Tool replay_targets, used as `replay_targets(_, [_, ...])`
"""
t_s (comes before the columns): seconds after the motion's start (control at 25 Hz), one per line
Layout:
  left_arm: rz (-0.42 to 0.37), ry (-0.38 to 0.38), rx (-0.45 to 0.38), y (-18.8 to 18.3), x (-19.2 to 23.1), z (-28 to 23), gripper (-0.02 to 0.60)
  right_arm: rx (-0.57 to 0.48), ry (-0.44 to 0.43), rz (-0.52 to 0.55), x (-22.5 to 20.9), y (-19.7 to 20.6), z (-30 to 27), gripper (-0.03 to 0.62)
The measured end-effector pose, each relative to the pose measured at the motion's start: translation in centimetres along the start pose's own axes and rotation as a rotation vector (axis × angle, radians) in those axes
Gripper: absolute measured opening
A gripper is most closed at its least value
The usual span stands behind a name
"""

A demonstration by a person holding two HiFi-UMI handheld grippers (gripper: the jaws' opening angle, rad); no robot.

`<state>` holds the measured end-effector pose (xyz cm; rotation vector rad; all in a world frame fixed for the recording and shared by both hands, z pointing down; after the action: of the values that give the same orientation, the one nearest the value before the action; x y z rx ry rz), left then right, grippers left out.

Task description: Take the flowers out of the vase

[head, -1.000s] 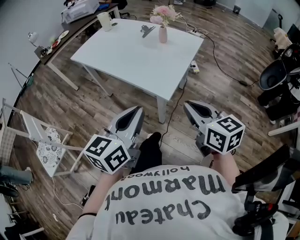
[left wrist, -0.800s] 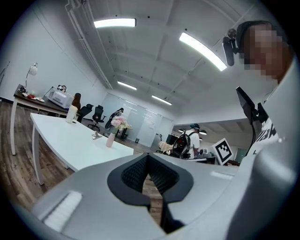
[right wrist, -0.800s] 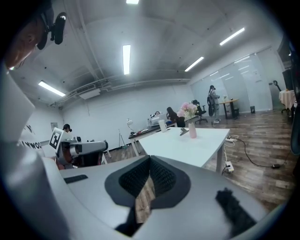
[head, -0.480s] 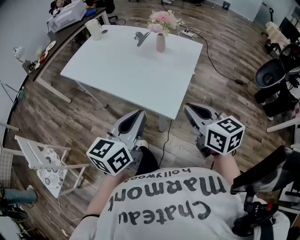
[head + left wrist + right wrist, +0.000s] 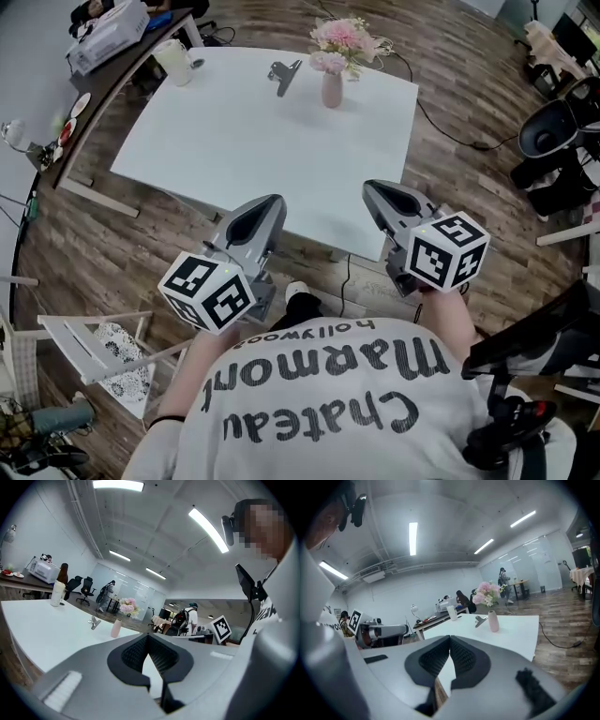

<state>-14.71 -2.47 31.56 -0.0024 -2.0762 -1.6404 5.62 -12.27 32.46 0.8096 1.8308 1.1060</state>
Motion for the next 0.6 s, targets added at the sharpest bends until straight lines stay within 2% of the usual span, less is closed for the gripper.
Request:
replay_targets(0.4, [-0.012,0.079,0.011,-4.3,7.7,-2.2,0.002,-0.053,0.048,-0.033,-0.7,-3.1,-8.0,0.014])
replay_targets(0.6, [0.002,0.122,0.048,-4.4,9.6,-3.5,0.002,-0.043,0.072,-0.016,-1.0,-4.1,-10.2,0.014])
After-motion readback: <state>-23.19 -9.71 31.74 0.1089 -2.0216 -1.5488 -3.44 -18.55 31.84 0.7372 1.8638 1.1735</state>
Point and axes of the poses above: the fingertips, and each gripper's own axes: z backward along the fingers, x to its left, y out of its underside, the point moved 7 cm from there along z, backward along the fingers, and after that the axes turned 3 degrees about -y, right-handed, at the moved point
